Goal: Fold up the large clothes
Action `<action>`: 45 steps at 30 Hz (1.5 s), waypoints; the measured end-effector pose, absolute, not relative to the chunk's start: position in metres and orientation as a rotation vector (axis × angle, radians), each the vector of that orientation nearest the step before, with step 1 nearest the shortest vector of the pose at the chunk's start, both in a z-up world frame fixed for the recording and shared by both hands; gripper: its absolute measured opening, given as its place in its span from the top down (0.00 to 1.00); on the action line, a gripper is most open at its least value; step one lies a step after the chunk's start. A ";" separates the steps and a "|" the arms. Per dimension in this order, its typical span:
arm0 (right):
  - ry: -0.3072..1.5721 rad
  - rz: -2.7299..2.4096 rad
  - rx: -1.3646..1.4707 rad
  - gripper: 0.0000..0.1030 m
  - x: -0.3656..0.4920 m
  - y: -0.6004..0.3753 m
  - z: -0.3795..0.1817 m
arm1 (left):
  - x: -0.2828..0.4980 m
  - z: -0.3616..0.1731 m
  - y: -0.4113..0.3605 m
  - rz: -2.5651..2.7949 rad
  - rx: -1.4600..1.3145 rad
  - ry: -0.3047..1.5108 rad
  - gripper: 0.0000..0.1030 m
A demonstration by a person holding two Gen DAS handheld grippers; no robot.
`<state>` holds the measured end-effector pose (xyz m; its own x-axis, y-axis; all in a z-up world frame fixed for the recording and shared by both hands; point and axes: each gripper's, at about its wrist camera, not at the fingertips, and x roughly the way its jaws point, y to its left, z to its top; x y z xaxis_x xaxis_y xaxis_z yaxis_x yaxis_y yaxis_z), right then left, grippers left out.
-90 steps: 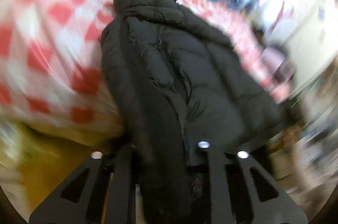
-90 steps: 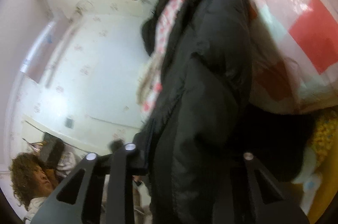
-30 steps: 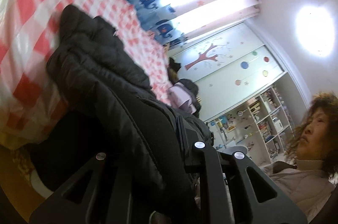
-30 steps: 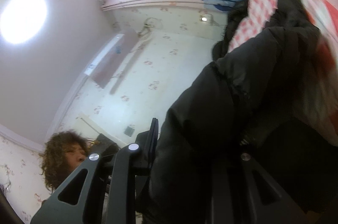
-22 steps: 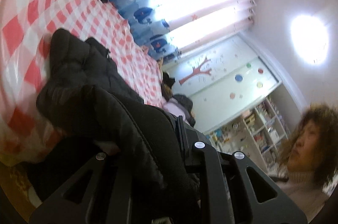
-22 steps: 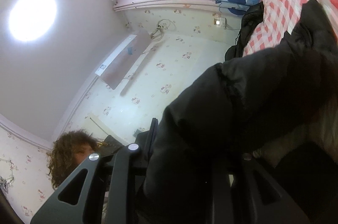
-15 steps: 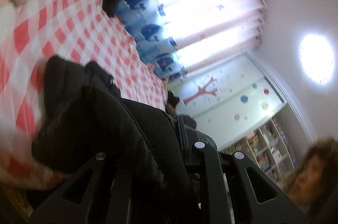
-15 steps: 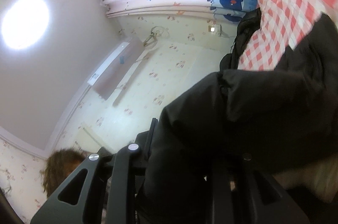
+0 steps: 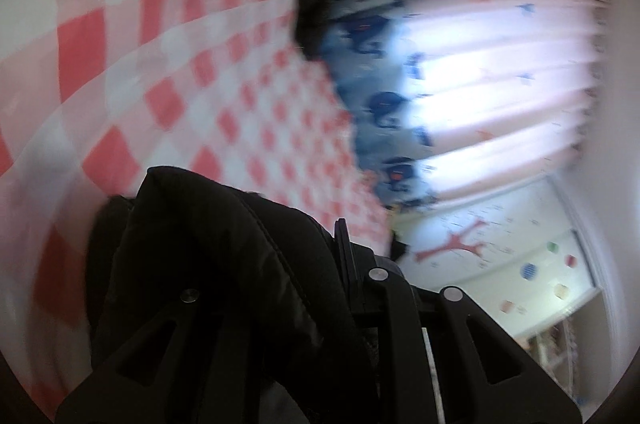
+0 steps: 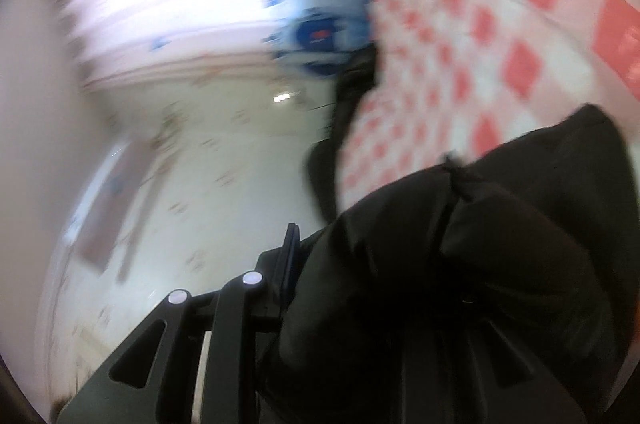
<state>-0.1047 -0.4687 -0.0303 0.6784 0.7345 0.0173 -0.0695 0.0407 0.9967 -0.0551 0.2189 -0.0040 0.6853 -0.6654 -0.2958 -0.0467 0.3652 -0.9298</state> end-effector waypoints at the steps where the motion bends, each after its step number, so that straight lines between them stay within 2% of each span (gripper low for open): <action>1: 0.633 0.636 1.412 0.70 -0.095 -0.469 -0.039 | -0.048 -0.017 0.218 -0.417 -1.150 0.763 0.88; 6: 0.746 0.554 1.415 0.65 -0.065 -0.464 -0.085 | -0.017 -0.070 0.210 -0.318 -1.155 0.869 0.82; 8: 0.763 0.549 1.393 0.58 -0.062 -0.462 -0.084 | -0.009 -0.073 0.207 -0.298 -1.150 0.908 0.78; 9: 0.766 0.551 1.386 0.49 -0.062 -0.461 -0.081 | -0.008 -0.071 0.207 -0.302 -1.154 0.915 0.70; 10: 0.764 0.549 1.381 0.40 -0.063 -0.460 -0.077 | -0.008 -0.066 0.209 -0.312 -1.169 0.914 0.54; 11: 0.761 0.546 1.379 0.36 -0.065 -0.461 -0.072 | -0.009 -0.061 0.210 -0.321 -1.183 0.905 0.45; 13: 0.750 0.546 1.368 0.22 -0.072 -0.461 -0.058 | -0.019 -0.039 0.217 -0.329 -1.218 0.844 0.16; 14: 0.742 0.546 1.358 0.20 -0.075 -0.461 -0.051 | -0.026 -0.030 0.220 -0.328 -1.223 0.816 0.13; 17: 0.719 0.554 1.218 0.18 -0.088 -0.448 -0.015 | -0.040 0.005 0.226 -0.373 -1.245 0.710 0.11; 20: 0.756 0.500 0.875 0.14 -0.088 -0.412 0.028 | -0.044 0.043 0.201 -0.436 -1.087 0.644 0.10; 24: 0.879 0.391 0.368 0.11 -0.061 -0.335 0.044 | -0.021 0.053 0.104 -0.547 -0.721 0.763 0.10; 27: 0.942 0.312 0.161 0.11 -0.025 -0.293 0.022 | 0.005 0.034 0.056 -0.494 -0.546 0.820 0.10; 30: 1.016 0.242 0.127 0.07 0.007 -0.280 -0.022 | 0.041 -0.017 0.035 -0.373 -0.455 0.936 0.10; 33: 1.030 0.249 0.228 0.07 0.025 -0.291 -0.042 | 0.052 -0.038 0.044 -0.321 -0.471 0.973 0.10; 36: 1.056 0.250 0.245 0.07 0.026 -0.296 -0.035 | 0.045 -0.022 0.058 -0.325 -0.527 0.966 0.10; 40: 0.913 0.227 0.235 0.07 0.011 -0.307 0.003 | 0.032 0.006 0.073 -0.299 -0.485 0.858 0.10; 42: 0.894 0.164 0.237 0.07 0.021 -0.319 0.007 | 0.042 -0.007 0.082 -0.276 -0.501 0.891 0.10; 45: 0.959 0.064 0.207 0.07 0.042 -0.335 -0.022 | 0.049 -0.050 0.093 -0.262 -0.534 0.932 0.10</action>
